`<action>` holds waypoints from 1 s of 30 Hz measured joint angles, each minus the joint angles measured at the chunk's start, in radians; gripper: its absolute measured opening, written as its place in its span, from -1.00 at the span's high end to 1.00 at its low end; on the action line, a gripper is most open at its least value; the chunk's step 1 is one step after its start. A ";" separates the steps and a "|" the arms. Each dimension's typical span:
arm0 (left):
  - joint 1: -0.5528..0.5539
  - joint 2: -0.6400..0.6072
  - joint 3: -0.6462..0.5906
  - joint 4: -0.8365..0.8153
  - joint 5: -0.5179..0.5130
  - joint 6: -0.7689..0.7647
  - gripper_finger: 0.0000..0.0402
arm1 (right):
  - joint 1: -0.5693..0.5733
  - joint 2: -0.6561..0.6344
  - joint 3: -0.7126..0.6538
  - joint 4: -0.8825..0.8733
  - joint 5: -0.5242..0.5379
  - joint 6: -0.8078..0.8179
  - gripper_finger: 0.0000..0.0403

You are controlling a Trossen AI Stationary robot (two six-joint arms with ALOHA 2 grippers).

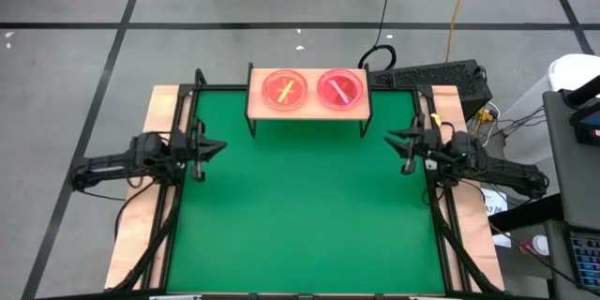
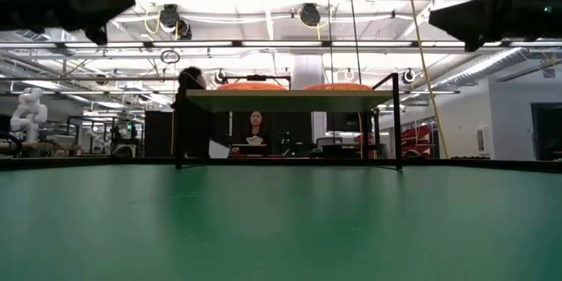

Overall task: Place and stack plates onto a shelf
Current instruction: Return to Home Position

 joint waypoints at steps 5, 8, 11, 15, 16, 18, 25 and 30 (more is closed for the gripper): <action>0.000 0.000 -0.091 0.132 0.007 -0.003 0.99 | 0.000 0.000 -0.043 0.041 0.000 0.011 0.55; 0.000 0.002 -0.117 0.141 0.007 -0.007 0.99 | 0.000 0.000 -0.068 0.062 0.003 0.010 0.55; 0.000 0.002 -0.117 0.122 0.007 -0.007 0.99 | 0.000 0.000 -0.101 0.103 0.002 0.011 0.55; 0.000 0.002 -0.117 0.121 0.016 -0.007 0.99 | 0.000 -0.001 -0.129 0.133 0.024 0.014 0.55; 0.000 0.002 -0.117 0.116 0.018 -0.007 0.99 | 0.000 -0.001 -0.136 0.130 0.029 0.017 0.55; 0.000 0.002 -0.117 0.109 0.018 -0.007 0.99 | 0.000 0.000 -0.137 0.123 0.030 0.020 0.55; 0.000 0.002 -0.117 0.044 0.019 0.001 0.98 | 0.000 0.001 -0.139 0.112 0.025 0.030 0.55; 0.000 0.002 -0.117 0.028 0.018 0.009 0.98 | 0.000 0.002 -0.140 0.106 0.024 0.046 0.55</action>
